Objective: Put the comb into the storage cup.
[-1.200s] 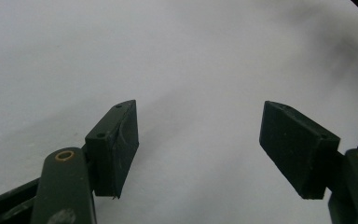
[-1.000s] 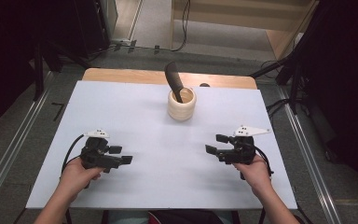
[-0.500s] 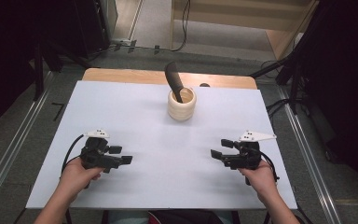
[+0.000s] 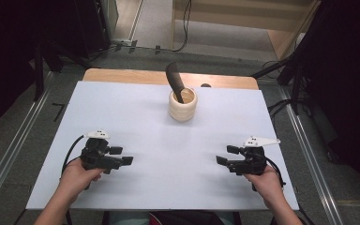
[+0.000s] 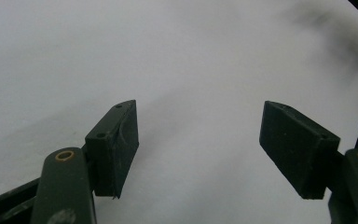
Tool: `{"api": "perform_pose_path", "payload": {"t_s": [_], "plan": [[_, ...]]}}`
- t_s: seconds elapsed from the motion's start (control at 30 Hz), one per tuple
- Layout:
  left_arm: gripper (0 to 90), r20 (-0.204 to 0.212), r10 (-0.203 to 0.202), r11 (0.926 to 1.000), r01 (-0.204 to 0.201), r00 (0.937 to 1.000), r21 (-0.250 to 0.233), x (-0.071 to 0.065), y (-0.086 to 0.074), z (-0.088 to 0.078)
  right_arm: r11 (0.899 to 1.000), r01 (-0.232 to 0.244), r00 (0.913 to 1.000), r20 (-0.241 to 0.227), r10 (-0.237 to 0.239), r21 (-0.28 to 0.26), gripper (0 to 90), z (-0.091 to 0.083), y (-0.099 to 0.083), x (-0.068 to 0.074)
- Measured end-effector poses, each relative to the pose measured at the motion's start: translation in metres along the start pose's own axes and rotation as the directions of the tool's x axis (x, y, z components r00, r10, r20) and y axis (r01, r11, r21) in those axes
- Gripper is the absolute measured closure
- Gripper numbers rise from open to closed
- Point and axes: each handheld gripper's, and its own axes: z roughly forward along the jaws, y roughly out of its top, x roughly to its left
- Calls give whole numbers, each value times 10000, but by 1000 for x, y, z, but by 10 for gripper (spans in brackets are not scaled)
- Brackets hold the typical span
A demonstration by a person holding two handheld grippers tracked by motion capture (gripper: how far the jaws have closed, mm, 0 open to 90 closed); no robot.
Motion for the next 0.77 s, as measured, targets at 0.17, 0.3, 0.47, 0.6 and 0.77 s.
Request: {"api": "perform_pose_path", "payload": {"t_s": [0.17,0.3,0.47,0.6,0.77], "plan": [[287,28,-117,9999,117,9999,-83,2,-3,-4,9999,-104,9999,73,104,72,269,-4,-5,-1],[287,-2,-115,9999,115,9999,-60,2,-4,-5,9997,-188,9998,123,186,128,269,-7,-8,-2],[287,29,-56,10000,56,10000,-20,2,-4,-4,9998,-195,9997,162,193,100,269,-8,-10,-3],[287,37,-71,10000,71,10000,-31,2,-4,-4,9998,-141,9998,127,139,152,269,-7,-10,-2],[287,48,-74,10000,74,10000,-40,2,-4,-4,9996,-170,9999,2,170,233,249,-5,-10,-3]]}}
